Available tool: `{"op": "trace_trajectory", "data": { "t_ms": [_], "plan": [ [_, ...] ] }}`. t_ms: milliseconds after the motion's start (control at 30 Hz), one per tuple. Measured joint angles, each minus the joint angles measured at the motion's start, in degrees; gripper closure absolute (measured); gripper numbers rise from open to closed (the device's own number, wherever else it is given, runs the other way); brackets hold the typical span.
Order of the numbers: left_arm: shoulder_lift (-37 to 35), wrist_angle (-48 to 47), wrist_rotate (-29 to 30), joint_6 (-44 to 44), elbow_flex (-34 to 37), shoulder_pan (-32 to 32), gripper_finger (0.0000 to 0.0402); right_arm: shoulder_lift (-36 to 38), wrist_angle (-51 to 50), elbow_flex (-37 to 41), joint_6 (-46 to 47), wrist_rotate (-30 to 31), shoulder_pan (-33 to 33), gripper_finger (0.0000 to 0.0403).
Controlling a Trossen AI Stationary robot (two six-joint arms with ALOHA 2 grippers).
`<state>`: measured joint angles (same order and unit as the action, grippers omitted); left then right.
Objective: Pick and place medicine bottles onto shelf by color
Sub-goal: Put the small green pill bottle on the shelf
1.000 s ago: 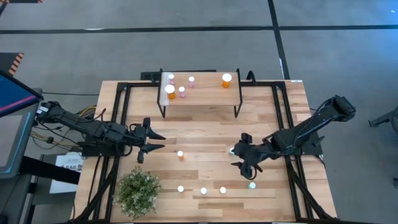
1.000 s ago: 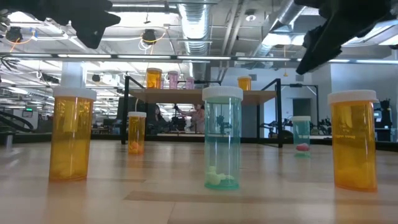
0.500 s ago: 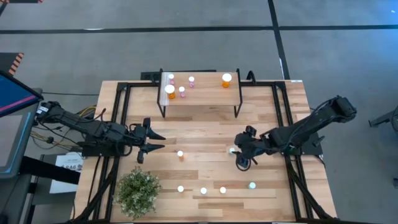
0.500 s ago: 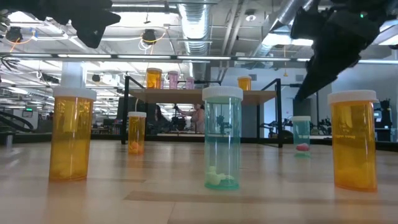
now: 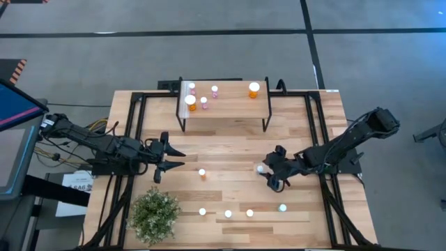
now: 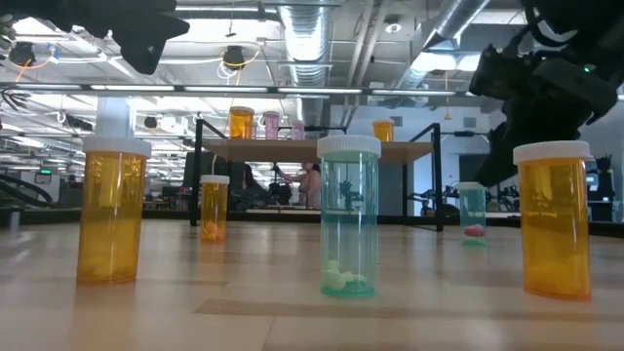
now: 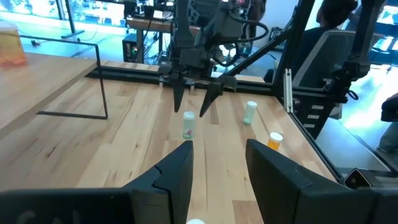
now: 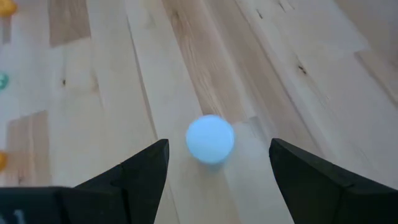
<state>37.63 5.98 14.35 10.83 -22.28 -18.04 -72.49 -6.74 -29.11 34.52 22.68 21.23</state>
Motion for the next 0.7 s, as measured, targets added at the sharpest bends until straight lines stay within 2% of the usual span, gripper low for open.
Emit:
{"op": "trace_trajectory", "data": {
  "t_ms": [200,467,700],
  "plan": [
    [0.0,-0.01,-0.01,0.0,0.0,0.0,0.0267,0.0,6.53,3.11,0.01,0.02,-0.04,0.0101],
    [0.0,-0.02,-0.01,0.03,0.0,0.0,0.0267,0.0,7.17,3.09,-0.02,0.0,-0.16,0.0103],
    [0.0,-0.02,-0.02,0.37,0.0,0.0,0.0267,0.0,7.19,3.09,-0.11,0.0,-0.9,0.0142]
  ]
}}
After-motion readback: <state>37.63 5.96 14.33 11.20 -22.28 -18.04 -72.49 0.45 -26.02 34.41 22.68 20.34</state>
